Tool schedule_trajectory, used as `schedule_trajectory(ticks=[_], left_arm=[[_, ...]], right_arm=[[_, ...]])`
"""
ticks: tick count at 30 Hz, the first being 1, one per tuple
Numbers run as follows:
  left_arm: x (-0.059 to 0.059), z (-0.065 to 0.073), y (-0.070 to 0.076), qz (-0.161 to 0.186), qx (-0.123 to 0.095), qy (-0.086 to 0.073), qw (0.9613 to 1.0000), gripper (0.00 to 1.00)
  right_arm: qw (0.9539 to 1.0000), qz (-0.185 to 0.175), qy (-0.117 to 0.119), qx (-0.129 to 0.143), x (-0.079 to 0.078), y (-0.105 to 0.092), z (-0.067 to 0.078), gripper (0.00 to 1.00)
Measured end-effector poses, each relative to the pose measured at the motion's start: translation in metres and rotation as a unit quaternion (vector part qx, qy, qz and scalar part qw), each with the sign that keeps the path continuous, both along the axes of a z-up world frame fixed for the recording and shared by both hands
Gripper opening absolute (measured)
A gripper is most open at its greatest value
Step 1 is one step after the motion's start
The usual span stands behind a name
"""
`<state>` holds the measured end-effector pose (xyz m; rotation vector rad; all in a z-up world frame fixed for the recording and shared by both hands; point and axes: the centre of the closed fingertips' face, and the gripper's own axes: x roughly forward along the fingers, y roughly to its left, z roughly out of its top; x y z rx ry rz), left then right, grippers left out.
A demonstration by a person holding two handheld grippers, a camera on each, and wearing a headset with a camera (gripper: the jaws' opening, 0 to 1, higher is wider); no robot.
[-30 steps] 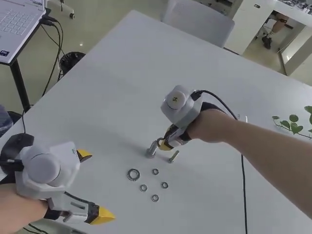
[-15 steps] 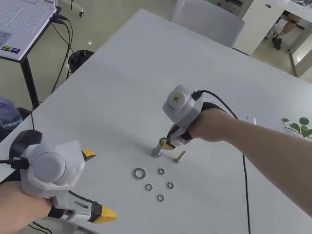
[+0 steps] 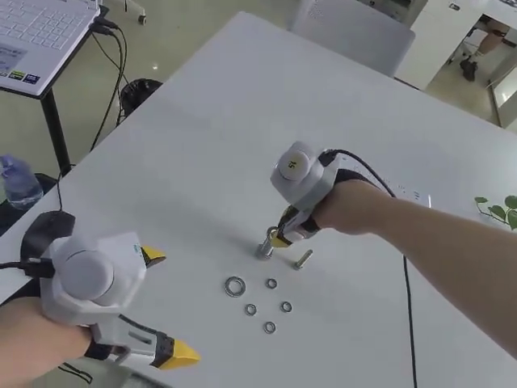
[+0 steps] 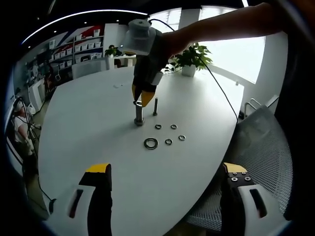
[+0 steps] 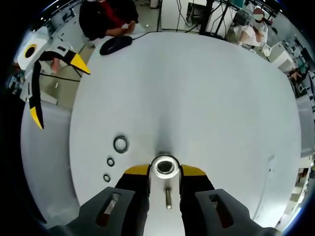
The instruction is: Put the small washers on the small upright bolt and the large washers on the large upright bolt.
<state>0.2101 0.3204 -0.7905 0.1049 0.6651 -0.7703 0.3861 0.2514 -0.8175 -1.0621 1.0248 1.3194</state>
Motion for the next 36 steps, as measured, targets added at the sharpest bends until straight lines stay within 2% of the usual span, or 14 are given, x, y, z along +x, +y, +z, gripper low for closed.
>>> schedule_trajectory(ticks=[18,36], left_arm=[[-0.001,-0.003,0.002,0.005,-0.001,0.007,1.0000,0.90],[-0.005,-0.005,0.008,0.016,-0.005,0.008,0.9998,0.89]], right_arm=[[0.9998,0.013,-0.005,-0.011,-0.001,0.002,-0.006,0.22],[0.9990,0.028,-0.009,-0.033,-0.002,0.000,-0.027,0.22]])
